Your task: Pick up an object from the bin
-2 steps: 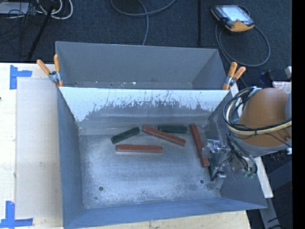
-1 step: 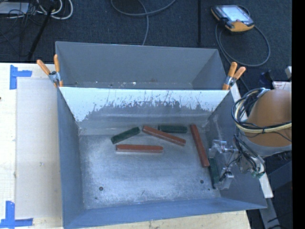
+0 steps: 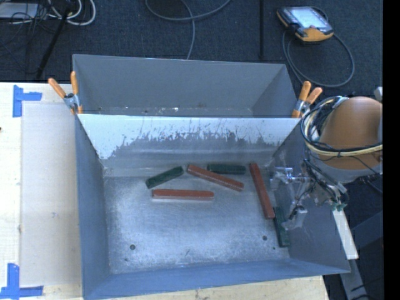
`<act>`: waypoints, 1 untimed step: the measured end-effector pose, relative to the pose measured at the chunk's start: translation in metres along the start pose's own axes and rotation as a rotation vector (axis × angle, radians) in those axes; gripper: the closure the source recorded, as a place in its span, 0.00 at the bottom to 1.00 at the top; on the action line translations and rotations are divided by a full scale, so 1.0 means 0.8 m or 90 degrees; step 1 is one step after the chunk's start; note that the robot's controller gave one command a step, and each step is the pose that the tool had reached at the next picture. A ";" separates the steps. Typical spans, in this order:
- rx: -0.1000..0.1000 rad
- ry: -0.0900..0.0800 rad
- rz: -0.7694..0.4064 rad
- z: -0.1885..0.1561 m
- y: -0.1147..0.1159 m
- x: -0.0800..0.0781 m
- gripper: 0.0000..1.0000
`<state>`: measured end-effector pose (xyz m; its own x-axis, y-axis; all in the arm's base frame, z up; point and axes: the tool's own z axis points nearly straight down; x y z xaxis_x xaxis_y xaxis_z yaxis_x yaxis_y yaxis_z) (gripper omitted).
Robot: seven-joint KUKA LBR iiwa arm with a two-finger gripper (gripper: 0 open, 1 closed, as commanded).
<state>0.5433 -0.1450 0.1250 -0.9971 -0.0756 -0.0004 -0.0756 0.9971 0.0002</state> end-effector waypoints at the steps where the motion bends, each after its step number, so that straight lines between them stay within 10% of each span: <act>1: 0.001 -0.004 -0.079 0.022 -0.003 -0.015 0.00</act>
Offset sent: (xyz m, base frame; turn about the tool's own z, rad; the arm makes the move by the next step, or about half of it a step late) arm 0.0356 -0.0151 -0.0550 -0.5070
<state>0.5555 -0.1466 0.1076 -0.9802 -0.1978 -0.0073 -0.1978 0.9802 -0.0021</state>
